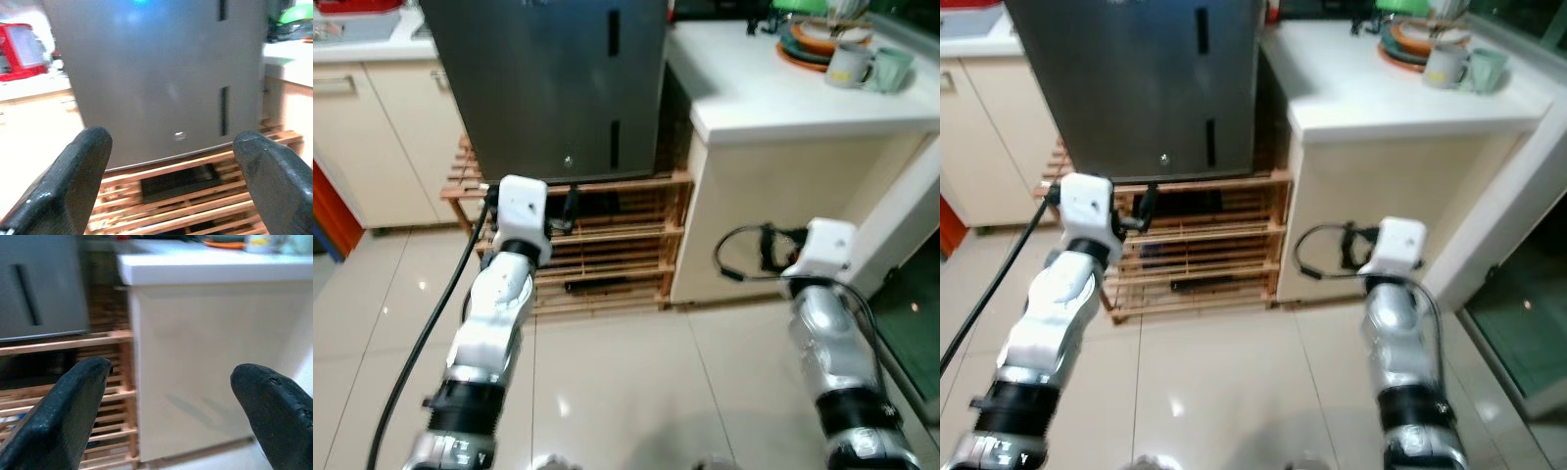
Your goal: Restocking fridge
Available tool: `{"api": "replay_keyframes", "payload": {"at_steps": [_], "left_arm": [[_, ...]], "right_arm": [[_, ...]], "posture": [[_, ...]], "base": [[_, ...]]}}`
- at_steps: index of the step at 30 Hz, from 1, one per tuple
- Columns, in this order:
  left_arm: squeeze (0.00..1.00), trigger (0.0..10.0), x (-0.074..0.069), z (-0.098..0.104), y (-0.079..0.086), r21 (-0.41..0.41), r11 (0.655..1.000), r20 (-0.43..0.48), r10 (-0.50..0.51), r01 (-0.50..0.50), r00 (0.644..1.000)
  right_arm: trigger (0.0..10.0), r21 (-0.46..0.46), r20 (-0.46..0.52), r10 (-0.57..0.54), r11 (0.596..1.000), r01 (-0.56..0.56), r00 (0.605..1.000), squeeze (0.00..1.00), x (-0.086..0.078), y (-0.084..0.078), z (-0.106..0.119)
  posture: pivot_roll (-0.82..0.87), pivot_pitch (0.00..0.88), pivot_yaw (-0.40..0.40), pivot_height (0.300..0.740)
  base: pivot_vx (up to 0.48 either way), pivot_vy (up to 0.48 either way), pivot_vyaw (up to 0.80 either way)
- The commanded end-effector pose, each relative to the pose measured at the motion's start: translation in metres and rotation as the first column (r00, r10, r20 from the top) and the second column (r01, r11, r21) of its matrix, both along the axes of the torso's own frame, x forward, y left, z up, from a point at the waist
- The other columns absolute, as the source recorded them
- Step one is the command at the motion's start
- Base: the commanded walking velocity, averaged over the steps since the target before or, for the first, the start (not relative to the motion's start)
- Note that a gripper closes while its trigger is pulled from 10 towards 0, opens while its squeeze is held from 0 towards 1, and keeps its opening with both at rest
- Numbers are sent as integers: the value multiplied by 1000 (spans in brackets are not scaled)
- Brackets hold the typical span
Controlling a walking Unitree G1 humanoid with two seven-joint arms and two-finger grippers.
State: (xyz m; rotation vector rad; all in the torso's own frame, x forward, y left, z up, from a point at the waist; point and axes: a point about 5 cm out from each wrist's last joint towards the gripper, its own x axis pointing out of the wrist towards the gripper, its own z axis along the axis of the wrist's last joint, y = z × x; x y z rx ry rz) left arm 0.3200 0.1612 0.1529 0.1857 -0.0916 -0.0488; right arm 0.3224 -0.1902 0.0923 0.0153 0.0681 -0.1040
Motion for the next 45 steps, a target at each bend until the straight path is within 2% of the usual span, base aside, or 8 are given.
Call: {"api": "replay_keyframes", "payload": {"at_steps": [1,7,12,18,19,26,37,45], "left_arm": [[0,10000,2,0,-6,-8,1000,-13,-26,26,1000],[0,10000,3,-3,-6,-56,998,-33,-35,34,999],[0,10000,1,-8,-13,-66,997,-52,-49,45,997],[0,10000,2,-9,-14,-66,997,-54,-51,47,997],[0,10000,2,-9,-13,-65,997,-55,-51,48,997],[0,10000,3,-9,-14,-60,997,-53,-54,51,997],[0,10000,4,-6,-15,-83,995,-36,-65,61,997],[0,10000,5,-4,-17,-88,993,-28,-77,75,997]], "right_arm": [[10000,-9,11,-15,1000,15,1000,0,1,-6,2],[10000,-17,22,20,1000,-20,1000,0,1,0,3],[10000,-17,19,33,999,-32,999,0,0,4,1],[10000,-13,20,33,999,-33,999,0,1,4,1],[10000,-1,40,18,1000,-18,999,1000,1,3,3],[10000,-10,80,76,997,-76,994,1000,0,11,8],[10000,-35,71,34,999,-32,997,1000,1,8,8],[10000,-53,73,52,997,-48,996,1000,1,10,10]], "posture": [[-28,0,21,740],[-33,0,24,740],[-34,0,23,740],[-32,0,23,740],[-31,0,23,740],[-34,0,25,740],[-33,0,25,740],[-34,0,22,740]], "base": [[349,319,0],[382,287,0],[392,277,0],[391,277,0],[390,281,0],[390,278,0],[143,406,0],[0,480,-765]]}}
